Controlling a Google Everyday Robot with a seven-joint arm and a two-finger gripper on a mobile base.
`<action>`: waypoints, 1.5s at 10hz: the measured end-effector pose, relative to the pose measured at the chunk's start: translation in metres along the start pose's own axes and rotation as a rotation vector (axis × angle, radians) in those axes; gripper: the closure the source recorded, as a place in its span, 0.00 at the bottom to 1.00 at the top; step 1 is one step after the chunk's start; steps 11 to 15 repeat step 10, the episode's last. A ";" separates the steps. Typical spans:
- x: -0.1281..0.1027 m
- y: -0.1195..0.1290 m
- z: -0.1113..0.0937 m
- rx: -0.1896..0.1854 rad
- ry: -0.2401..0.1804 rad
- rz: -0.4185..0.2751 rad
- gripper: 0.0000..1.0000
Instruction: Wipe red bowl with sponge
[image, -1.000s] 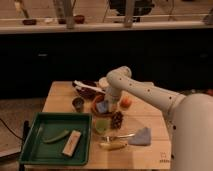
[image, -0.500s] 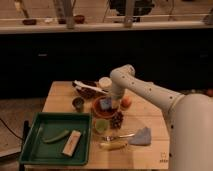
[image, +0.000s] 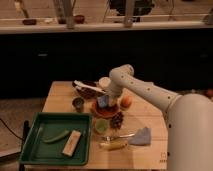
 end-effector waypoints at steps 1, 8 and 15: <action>-0.005 -0.001 0.000 0.000 -0.013 -0.015 1.00; -0.025 0.024 -0.012 -0.020 -0.062 -0.093 1.00; -0.024 0.038 -0.013 -0.046 -0.059 -0.106 1.00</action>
